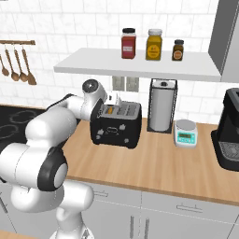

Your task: Start the toaster. Once the lever pops up, take the bread to the plate on the dining counter.

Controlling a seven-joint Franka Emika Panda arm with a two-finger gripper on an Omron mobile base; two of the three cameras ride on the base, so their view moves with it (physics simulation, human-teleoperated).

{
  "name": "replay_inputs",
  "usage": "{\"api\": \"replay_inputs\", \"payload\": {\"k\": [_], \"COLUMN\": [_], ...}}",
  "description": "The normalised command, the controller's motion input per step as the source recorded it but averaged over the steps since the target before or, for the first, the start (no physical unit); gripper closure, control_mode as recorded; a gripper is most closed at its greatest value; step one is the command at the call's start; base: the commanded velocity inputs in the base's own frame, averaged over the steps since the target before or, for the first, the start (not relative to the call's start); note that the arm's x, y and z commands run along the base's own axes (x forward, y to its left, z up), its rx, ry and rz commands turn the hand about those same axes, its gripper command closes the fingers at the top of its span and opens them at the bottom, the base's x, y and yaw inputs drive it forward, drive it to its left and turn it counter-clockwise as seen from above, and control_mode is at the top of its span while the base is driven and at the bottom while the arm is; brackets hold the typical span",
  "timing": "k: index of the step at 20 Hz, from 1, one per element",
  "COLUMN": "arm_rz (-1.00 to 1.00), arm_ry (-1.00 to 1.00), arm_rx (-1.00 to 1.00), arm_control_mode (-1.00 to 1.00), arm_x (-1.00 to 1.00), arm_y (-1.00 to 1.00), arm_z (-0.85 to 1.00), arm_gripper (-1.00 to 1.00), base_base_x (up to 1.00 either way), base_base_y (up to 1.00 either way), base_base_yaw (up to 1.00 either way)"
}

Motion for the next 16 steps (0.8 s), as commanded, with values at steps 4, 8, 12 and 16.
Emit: {"api": "replay_inputs", "payload": {"k": [4,8,12,16], "arm_rz": [0.0,0.0,0.0,0.0], "arm_ry": [-0.01,0.0,0.0,0.0], "arm_rx": [0.04,0.0,0.0,0.0], "arm_control_mode": [-1.0,-1.0,-1.0,-1.0], "arm_x": [-0.1,0.0,0.0,0.0], "arm_y": [0.0,0.0,0.0,0.0], "arm_z": [0.0,0.0,0.0,0.0], "arm_gripper": [-1.0,-1.0,-1.0,-1.0], "base_base_x": [0.0,0.0,0.0,0.0], "base_base_y": [0.0,0.0,0.0,0.0], "base_base_yaw": [0.0,0.0,0.0,0.0]}}
